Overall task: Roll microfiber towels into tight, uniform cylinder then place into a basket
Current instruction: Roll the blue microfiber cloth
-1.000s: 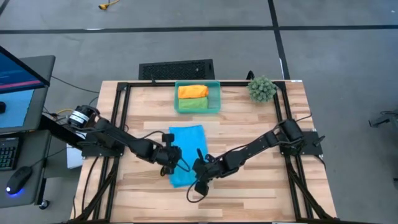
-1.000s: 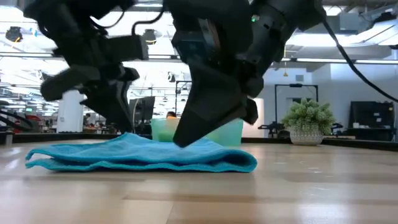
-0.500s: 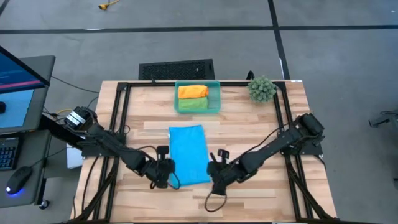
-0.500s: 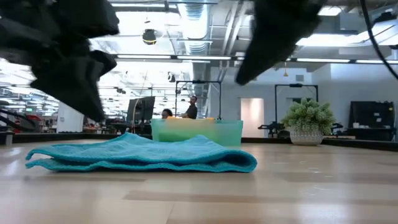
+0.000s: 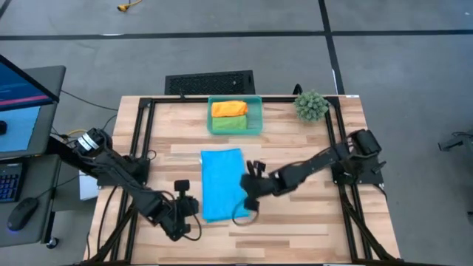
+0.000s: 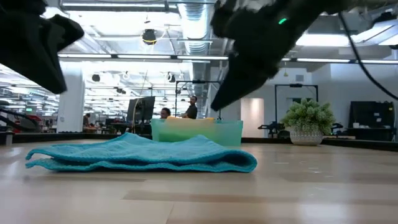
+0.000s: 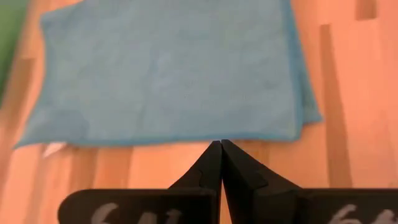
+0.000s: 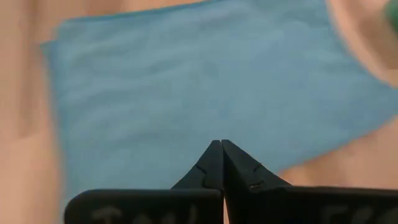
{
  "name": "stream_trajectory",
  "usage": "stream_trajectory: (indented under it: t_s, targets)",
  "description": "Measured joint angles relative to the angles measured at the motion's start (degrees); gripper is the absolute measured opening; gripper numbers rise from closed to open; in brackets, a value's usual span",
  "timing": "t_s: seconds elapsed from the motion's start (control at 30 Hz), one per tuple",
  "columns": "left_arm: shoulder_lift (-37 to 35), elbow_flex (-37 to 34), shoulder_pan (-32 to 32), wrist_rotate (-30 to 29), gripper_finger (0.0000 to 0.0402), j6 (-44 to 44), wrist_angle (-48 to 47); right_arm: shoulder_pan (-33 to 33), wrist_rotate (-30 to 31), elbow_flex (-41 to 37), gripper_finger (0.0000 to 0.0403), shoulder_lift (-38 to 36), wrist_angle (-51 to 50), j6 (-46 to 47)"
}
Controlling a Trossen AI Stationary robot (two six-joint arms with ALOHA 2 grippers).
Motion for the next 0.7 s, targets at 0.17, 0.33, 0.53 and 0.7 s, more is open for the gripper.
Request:
stream_trajectory:
  t_s: [0.17,0.33,0.53,0.7]
  targets:
    - [0.0,1.1,-2.9,-3.2,0.0000,-5.6,-7.8,-4.5,-2.7,-0.2,0.0016,2.1,5.5,-4.0]
    - [0.0,1.0,-4.2,-4.0,0.0000,-10.0,-11.9,-7.0,-5.0,-0.2,0.0016,5.5,8.9,-5.3]
    - [0.0,1.0,-4.4,-4.0,0.0000,-10.5,-12.8,-8.9,-5.9,-0.1,0.0013,6.7,8.2,-5.3]
    - [0.0,1.0,-4.4,-4.6,0.0000,-10.5,-12.8,-9.6,-5.9,0.0,0.0014,6.6,5.5,-3.8]
